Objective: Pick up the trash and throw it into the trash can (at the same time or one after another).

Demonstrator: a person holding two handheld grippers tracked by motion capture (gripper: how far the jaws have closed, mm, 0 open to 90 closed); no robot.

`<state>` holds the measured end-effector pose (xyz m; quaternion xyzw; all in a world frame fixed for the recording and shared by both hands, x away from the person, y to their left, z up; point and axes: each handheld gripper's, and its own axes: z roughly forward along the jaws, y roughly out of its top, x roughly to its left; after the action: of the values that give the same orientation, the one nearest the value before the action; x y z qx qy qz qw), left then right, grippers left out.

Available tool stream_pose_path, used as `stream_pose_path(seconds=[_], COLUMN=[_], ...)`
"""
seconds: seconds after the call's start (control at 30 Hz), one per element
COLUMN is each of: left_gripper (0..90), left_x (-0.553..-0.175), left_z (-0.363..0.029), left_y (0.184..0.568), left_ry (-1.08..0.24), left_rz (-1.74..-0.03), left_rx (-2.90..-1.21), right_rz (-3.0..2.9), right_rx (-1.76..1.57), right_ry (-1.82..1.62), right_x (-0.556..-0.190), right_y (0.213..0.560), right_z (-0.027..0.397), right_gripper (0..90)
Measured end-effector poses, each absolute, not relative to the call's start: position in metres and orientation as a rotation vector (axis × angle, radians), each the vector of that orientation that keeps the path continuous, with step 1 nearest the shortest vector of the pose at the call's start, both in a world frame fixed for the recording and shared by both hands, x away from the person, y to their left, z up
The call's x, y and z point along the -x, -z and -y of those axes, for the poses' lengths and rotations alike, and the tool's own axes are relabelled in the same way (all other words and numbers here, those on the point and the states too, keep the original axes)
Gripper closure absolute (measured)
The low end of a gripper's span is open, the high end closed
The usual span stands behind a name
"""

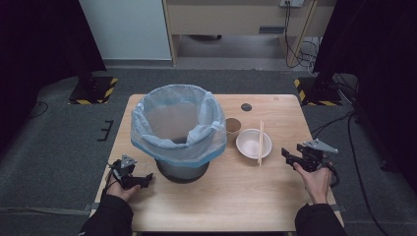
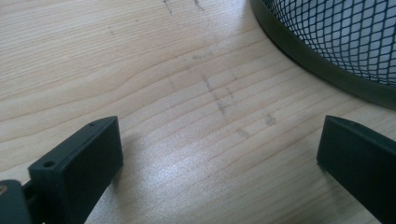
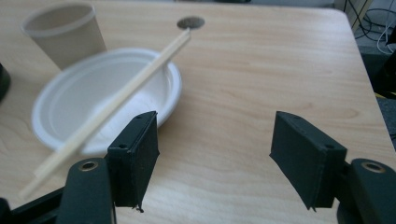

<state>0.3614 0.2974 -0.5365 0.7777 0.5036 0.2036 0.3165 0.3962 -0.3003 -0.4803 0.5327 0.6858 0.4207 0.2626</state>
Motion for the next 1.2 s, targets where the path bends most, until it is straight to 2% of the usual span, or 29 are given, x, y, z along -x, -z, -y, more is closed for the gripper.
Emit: stream_pose_path(seconds=[0.6,0.83,1.2], left_gripper=[0.0,0.0,0.0], left_x=[-0.361,-0.361,-0.361], left_z=[-0.297,-0.297,-0.297], left_y=[0.536,0.536,0.536], left_ry=[-0.538,-0.538,-0.538], left_rz=[-1.329,-1.329,-1.329], left_rx=[-2.046,-2.047,-2.047], right_rz=[-1.704,-1.734,-1.782], right_rx=[-1.42,-1.406,-1.427], right_ry=[-1.234,-1.213,-1.175], right_x=[-0.416,-0.429,-0.445], right_y=[0.443,0.444,0.465], right_z=[0.272,0.258,0.237], right_gripper=[37.5,39.8,46.7])
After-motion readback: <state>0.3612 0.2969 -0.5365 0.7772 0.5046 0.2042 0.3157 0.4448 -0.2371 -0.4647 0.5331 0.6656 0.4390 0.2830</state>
